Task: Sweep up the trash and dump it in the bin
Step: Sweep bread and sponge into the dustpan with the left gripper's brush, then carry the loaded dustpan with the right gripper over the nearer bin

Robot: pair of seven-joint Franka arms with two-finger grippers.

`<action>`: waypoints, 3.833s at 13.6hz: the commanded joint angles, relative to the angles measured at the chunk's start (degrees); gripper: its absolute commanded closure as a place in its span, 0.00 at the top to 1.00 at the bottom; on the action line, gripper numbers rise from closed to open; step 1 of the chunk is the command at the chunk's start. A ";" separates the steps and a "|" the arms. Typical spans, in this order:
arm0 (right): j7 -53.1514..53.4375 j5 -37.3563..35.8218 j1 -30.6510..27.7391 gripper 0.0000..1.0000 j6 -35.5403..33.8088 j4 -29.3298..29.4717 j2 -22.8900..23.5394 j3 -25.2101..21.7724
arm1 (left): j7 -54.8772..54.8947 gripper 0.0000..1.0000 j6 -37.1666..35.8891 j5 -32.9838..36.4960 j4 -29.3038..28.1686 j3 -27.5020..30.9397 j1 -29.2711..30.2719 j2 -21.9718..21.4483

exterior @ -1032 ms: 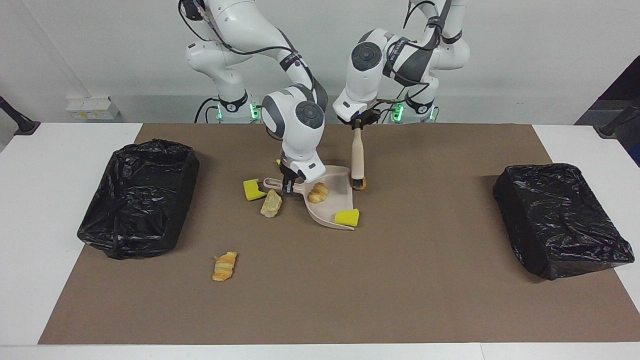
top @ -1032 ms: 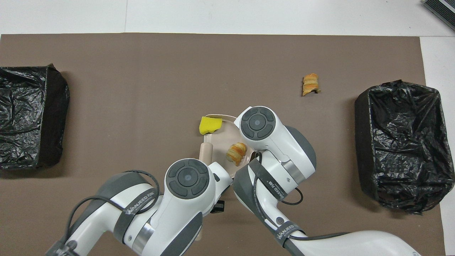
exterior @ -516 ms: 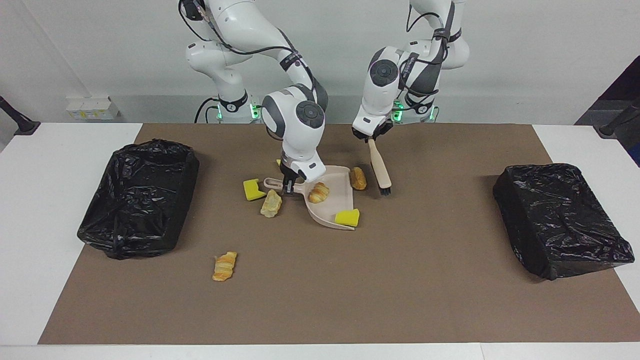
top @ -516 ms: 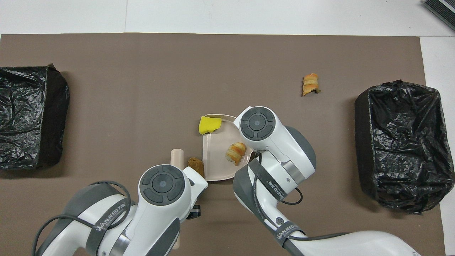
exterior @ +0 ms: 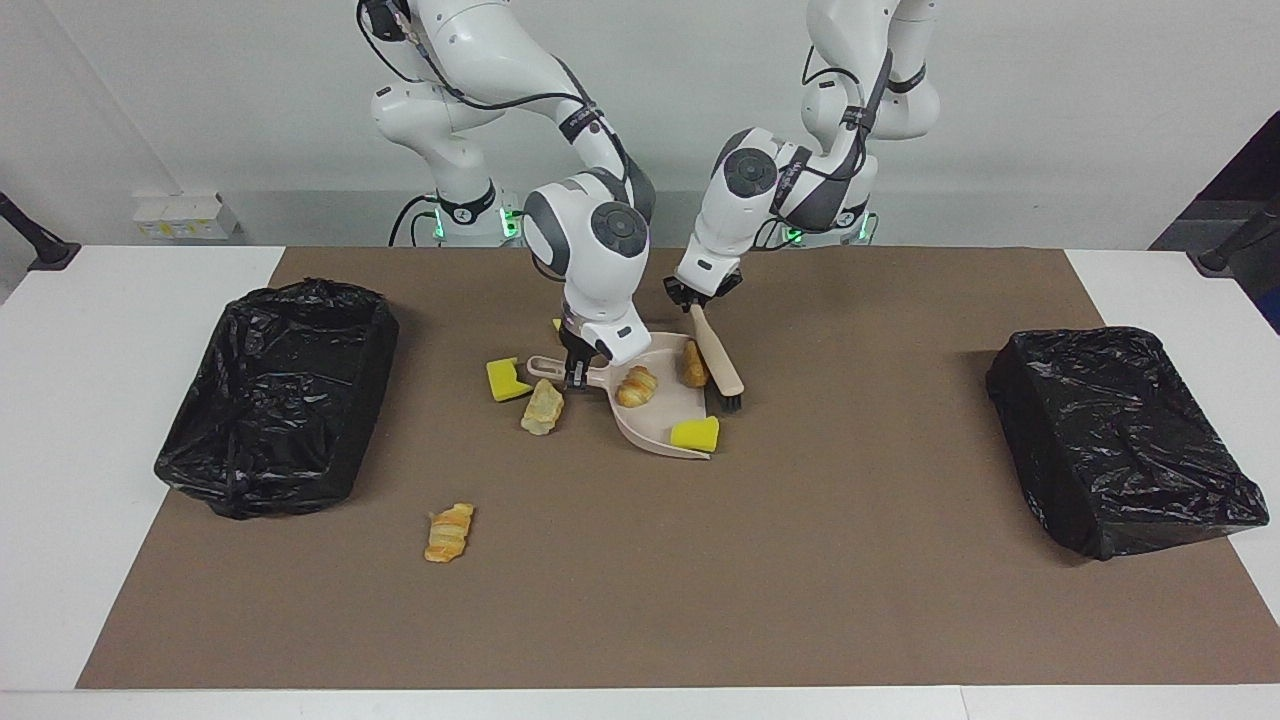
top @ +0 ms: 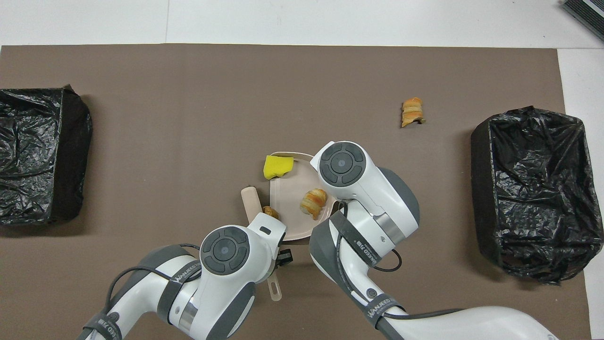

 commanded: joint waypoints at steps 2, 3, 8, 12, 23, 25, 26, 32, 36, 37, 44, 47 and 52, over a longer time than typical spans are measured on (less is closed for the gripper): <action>-1.09 1.05 -0.90 0.00 0.59 -1.15 -0.88 0.41 | -0.46 0.00 -0.35 -0.56 5.79 0.03 -3.36 4.88; -1.00 1.05 -0.90 0.00 0.51 -1.15 -0.88 0.41 | -0.37 0.00 -3.23 -0.56 6.05 -0.40 -3.45 4.18; -0.74 1.14 -0.99 0.00 0.94 -1.07 -0.79 0.41 | 0.24 0.00 -20.21 0.32 10.01 -0.05 -2.75 1.89; -0.83 1.75 -1.25 0.00 0.94 -0.63 -0.88 0.41 | 1.21 0.00 -23.73 5.41 10.71 0.29 -2.75 0.49; -19.79 6.50 -11.34 0.00 -1.15 2.35 -5.62 0.32 | 7.71 0.00 -25.67 5.59 10.44 4.43 -2.84 -2.33; -25.23 6.50 -15.03 0.00 -5.10 5.95 -5.54 0.41 | 7.80 0.00 -25.06 5.59 10.10 4.43 -2.75 -2.33; -27.44 7.02 -16.88 0.00 -6.77 7.53 -5.62 0.41 | 7.80 0.00 -24.79 5.59 10.01 4.43 -2.75 -2.33; -35.45 7.38 -28.03 0.00 -14.17 15.10 -5.54 0.05 | 7.71 0.00 -23.12 5.59 6.75 4.25 -2.75 -4.88; -43.16 6.41 -37.08 0.00 -14.97 16.42 -5.54 -0.21 | 7.80 0.00 -23.03 5.59 6.66 4.25 -2.84 -4.88; -46.15 6.33 -40.07 0.00 -14.27 16.34 -5.45 -0.30 | 7.89 0.00 -22.95 5.50 6.66 4.25 -2.75 -4.88; -60.33 -7.44 -53.45 0.00 -7.76 14.41 -7.38 -0.38 | 7.63 0.00 -23.04 5.07 5.00 4.16 -3.01 -6.02; -56.49 -14.74 -53.63 0.00 -3.99 10.64 -8.34 -0.38 | 7.71 0.00 -22.95 4.45 4.03 4.08 -3.28 -6.11; -43.57 -23.89 -48.29 0.00 -3.36 4.84 -9.49 -0.30 | 13.51 0.00 -23.56 -0.47 1.14 4.08 -3.28 -8.30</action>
